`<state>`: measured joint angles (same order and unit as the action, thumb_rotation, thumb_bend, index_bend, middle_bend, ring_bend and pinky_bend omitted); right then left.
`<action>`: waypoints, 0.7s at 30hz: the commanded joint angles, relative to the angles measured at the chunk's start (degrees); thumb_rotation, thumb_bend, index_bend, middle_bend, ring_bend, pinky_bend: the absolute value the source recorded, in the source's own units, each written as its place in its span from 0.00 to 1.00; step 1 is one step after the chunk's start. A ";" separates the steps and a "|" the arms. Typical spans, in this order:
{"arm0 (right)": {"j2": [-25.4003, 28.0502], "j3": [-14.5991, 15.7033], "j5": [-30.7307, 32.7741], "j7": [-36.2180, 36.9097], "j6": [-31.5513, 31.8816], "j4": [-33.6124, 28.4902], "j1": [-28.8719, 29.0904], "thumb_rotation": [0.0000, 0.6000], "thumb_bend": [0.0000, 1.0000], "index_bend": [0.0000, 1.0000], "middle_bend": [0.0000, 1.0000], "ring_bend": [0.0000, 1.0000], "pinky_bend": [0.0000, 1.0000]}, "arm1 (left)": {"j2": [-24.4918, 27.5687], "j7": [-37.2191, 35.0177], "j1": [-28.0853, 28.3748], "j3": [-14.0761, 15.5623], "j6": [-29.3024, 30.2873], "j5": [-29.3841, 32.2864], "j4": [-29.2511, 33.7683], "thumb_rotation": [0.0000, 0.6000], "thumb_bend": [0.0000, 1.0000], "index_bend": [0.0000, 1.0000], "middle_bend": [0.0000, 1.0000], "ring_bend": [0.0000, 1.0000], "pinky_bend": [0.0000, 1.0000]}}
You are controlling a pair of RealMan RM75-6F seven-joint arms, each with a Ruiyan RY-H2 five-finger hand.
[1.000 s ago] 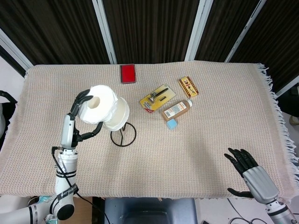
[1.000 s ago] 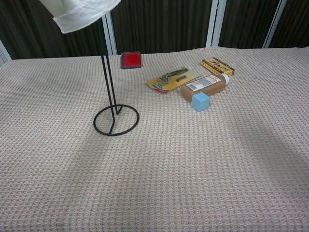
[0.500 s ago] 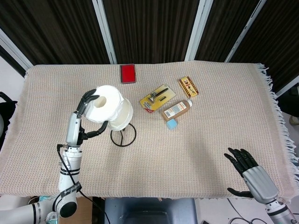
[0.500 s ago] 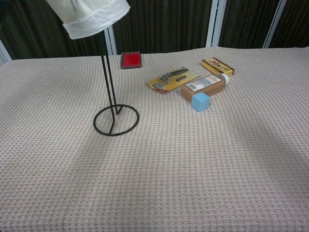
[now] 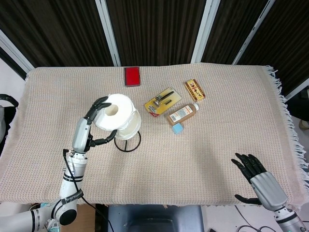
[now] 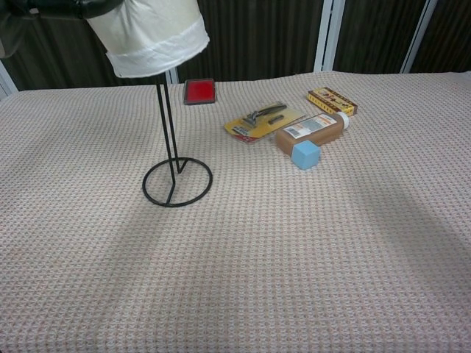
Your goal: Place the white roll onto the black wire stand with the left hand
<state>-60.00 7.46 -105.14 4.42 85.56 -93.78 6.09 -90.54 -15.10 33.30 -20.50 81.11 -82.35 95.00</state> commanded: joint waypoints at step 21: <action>0.28 -0.05 0.01 0.32 0.36 0.09 -0.15 1.00 0.06 0.00 0.00 0.00 0.00 | 7.57 0.22 -4.50 6.55 3.47 -6.47 1.04 1.00 0.40 0.00 0.00 0.00 0.00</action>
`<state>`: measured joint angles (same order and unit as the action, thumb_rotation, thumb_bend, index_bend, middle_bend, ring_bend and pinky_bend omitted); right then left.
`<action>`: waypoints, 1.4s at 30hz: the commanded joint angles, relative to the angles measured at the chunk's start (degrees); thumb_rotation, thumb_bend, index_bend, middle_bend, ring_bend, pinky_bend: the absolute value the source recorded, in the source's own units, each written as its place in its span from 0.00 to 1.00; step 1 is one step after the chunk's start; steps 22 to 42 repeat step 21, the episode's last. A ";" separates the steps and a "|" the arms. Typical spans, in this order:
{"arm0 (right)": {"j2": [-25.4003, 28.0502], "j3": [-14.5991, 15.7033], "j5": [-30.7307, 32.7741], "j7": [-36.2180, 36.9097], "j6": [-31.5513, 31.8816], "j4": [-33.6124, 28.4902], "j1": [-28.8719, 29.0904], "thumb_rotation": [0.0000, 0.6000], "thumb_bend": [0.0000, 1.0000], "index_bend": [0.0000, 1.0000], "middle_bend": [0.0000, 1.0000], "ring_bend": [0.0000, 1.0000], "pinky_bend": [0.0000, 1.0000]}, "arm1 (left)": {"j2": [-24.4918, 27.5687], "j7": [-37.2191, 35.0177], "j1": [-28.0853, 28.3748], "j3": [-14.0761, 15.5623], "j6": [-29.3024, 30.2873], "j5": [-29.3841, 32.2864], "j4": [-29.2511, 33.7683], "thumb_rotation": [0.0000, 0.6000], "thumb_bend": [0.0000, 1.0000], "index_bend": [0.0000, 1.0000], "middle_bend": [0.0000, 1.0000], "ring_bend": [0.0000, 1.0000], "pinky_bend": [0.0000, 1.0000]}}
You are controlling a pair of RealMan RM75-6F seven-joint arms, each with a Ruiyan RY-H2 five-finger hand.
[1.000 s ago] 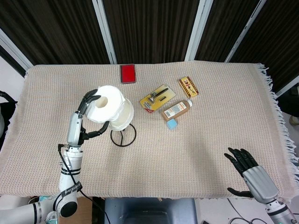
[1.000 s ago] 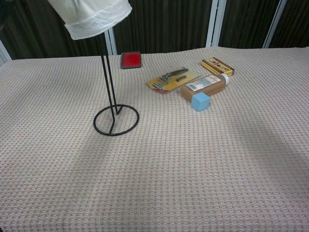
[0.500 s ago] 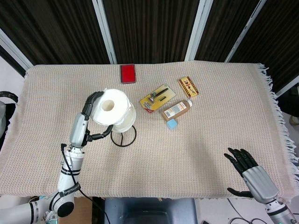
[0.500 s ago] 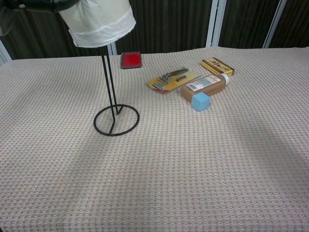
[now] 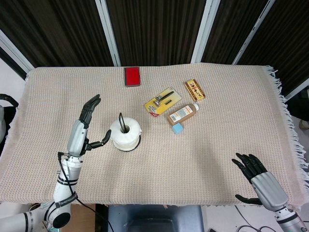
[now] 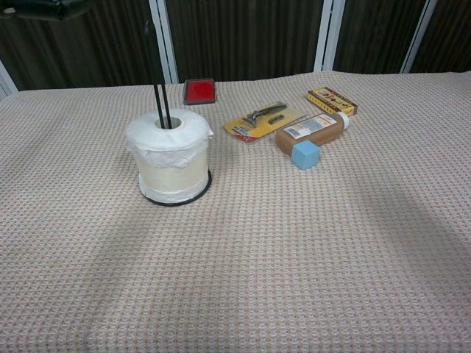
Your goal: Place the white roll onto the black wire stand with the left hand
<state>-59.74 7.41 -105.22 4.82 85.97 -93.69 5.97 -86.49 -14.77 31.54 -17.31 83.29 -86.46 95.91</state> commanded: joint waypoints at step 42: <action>-2.04 0.17 0.86 -5.50 -2.98 -0.56 0.08 1.00 0.06 0.00 0.00 0.00 0.00 | 11.54 7.99 -21.01 22.52 9.03 -10.30 -17.47 1.00 0.41 0.00 0.00 0.00 0.00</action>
